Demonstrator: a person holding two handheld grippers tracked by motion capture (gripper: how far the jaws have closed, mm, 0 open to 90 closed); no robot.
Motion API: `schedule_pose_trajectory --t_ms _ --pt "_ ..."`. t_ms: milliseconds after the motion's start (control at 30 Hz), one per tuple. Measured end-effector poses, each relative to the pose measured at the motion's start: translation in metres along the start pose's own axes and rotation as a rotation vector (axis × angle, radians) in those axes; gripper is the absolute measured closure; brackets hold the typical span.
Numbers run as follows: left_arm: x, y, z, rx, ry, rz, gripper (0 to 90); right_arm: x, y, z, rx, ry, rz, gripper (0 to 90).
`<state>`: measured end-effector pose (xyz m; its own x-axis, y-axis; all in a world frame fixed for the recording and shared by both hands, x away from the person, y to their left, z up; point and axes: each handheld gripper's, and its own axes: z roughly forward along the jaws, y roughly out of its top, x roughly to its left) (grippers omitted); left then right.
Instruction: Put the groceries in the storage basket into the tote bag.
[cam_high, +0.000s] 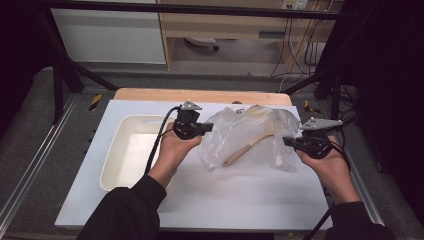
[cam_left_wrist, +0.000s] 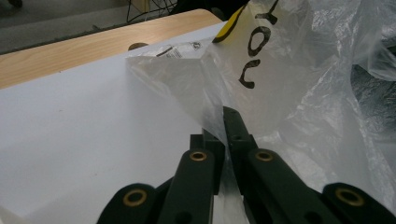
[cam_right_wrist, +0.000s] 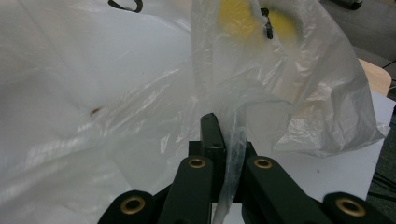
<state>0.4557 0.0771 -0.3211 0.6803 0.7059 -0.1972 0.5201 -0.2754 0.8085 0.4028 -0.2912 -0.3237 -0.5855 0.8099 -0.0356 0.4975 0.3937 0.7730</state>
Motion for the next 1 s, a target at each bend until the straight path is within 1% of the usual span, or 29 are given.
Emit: schedule_pose_trajectory --t_ms 167,267,367,633,1000 --pt "0.007 0.004 -0.002 0.000 0.006 -0.005 90.0 -0.006 0.001 -0.003 -0.007 -0.011 0.003 90.0" --pt "0.010 0.007 -0.004 -0.002 0.012 -0.005 90.0 -0.010 0.004 -0.006 -0.010 -0.019 0.012 90.0" --pt "0.013 0.009 -0.005 -0.006 0.013 -0.009 90.0 -0.013 0.006 -0.009 -0.017 -0.031 0.008 90.0" --pt "0.012 0.016 -0.007 -0.006 0.008 0.011 90.0 -0.017 0.008 -0.011 -0.012 -0.038 0.008 90.0" --pt "0.016 0.028 -0.012 -0.020 0.008 0.017 90.0 -0.025 0.017 -0.017 -0.018 -0.048 0.013 90.0"
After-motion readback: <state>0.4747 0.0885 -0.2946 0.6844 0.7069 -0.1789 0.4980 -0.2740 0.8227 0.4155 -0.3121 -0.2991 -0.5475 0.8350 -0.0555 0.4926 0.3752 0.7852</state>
